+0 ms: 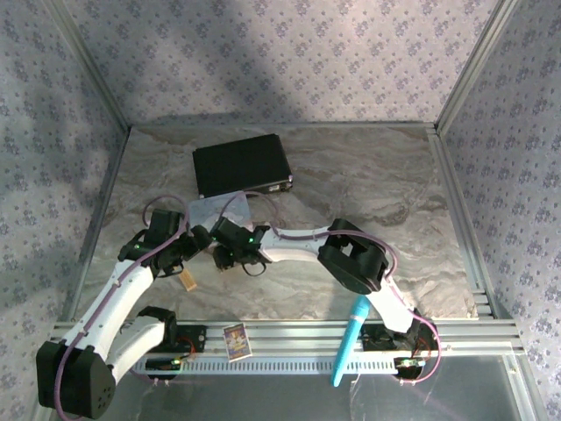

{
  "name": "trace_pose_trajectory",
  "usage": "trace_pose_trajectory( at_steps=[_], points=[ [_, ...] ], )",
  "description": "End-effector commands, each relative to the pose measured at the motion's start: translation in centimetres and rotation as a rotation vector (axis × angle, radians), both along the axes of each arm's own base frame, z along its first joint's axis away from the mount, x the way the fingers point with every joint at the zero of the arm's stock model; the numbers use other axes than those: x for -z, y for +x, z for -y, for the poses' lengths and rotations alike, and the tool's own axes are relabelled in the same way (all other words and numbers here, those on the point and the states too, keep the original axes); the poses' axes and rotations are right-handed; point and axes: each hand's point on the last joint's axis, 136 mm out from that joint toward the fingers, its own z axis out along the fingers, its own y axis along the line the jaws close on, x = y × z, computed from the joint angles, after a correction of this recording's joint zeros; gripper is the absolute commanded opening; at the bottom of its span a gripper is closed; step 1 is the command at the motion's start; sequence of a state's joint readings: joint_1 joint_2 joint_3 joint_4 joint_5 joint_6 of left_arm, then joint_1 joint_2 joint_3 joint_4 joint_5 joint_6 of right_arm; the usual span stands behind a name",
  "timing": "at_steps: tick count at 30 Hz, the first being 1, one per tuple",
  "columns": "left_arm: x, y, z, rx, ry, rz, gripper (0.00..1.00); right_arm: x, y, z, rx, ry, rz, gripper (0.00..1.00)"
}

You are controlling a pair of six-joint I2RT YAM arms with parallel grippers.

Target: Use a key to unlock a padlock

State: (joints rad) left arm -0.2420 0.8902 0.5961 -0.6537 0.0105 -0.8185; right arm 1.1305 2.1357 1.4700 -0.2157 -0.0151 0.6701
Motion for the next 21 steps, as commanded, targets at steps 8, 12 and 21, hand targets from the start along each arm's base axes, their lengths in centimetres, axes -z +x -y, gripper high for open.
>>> trace_pose_trajectory(
  at_steps=[8,12,21],
  points=[
    [-1.4,0.7,-0.5,0.050,0.062,0.037,1.00,3.3,-3.3,5.5,0.035,0.031,-0.190,0.18],
    [-2.5,1.4,0.5,0.187,0.182,0.087,1.00,2.3,-2.6,6.0,0.067,0.136,-0.200,0.15],
    [-4.6,3.6,4.4,0.578,0.786,0.116,1.00,1.6,-2.2,7.1,0.066,0.280,-0.181,0.07]
  ],
)
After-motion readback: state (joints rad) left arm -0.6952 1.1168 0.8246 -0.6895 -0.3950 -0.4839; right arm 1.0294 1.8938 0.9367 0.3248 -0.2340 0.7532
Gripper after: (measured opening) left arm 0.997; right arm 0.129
